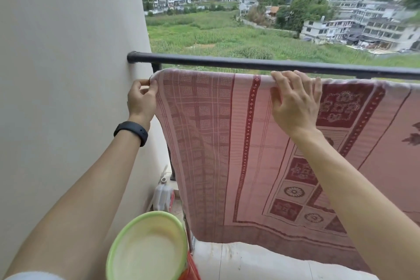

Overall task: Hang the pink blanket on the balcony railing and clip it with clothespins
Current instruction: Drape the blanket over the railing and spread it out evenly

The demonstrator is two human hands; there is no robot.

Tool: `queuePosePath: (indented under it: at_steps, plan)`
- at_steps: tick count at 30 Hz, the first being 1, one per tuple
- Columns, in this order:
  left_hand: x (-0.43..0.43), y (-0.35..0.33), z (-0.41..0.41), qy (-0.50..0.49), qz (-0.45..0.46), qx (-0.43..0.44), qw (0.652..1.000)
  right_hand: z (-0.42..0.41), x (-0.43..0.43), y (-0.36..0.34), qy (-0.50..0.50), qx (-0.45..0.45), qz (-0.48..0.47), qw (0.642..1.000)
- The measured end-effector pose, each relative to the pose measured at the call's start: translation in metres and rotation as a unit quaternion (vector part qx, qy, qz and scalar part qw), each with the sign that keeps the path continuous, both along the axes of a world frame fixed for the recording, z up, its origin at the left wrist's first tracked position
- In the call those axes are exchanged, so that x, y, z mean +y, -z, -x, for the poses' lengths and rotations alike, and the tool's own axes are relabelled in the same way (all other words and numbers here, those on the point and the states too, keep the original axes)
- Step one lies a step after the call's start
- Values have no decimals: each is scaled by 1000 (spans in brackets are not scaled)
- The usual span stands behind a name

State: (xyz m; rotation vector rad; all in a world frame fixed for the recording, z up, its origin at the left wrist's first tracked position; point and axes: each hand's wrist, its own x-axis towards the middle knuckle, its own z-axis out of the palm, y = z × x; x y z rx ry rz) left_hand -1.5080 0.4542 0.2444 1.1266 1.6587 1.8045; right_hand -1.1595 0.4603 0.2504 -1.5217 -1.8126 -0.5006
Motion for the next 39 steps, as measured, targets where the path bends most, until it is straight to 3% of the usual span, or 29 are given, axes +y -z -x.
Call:
queuePosePath:
  at_steps: [6, 10, 14, 22, 25, 28, 31, 34, 39]
  plan:
    - [21, 20, 10, 24, 5, -21, 999, 4, 20, 17, 2, -26, -11, 1000]
    - [47, 29, 11, 105, 49, -59, 992, 11, 46, 16, 6, -13, -3, 1000]
    - [76, 64, -2, 156, 104, -1, 982, 39, 81, 7, -45, -37, 11, 998]
    - [119, 97, 8, 51, 107, 54, 991, 142, 156, -34, -198, -135, 142, 960]
    - [127, 107, 1, 72, 126, 19, 989, 181, 174, -46, -251, -135, 212, 935]
    - [128, 137, -6, 146, 172, -26, 974, 204, 191, -44, -244, -160, 212, 933]
    - [124, 176, -9, 178, 221, 20, 959, 206, 195, -24, -246, -154, 159, 944]
    - [110, 213, -5, 208, 277, 140, 928, 211, 187, -11, -255, -155, 112, 948]
    - [99, 235, 20, 106, 290, 240, 920, 216, 179, 5, -267, -156, 48, 950]
